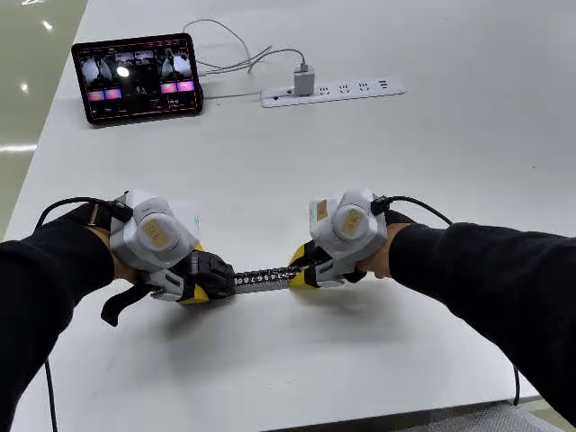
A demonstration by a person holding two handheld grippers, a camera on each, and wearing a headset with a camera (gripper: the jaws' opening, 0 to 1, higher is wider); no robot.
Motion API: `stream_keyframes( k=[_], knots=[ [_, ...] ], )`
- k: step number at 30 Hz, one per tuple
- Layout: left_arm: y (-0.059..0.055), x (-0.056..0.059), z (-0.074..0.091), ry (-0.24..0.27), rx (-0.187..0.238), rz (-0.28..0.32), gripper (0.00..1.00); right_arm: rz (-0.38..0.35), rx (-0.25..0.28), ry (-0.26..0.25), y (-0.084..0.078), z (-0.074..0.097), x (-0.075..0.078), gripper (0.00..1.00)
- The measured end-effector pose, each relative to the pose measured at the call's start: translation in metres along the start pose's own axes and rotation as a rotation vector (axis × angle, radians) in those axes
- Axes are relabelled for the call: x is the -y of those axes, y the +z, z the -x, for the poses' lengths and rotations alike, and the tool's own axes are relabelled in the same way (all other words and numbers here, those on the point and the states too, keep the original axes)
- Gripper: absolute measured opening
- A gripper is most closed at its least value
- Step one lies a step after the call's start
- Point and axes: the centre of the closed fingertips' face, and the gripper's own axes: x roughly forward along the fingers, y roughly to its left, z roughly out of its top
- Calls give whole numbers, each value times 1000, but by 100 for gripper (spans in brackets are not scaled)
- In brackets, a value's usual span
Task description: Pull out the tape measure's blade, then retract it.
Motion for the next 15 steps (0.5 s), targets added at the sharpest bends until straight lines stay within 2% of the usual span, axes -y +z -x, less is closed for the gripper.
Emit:
stream_keyframes(
  k=[15],
  knots=[
    [-1,-1,0,1,0,-2,32,2,-5,0,-7,7,-1,10]
  ],
)
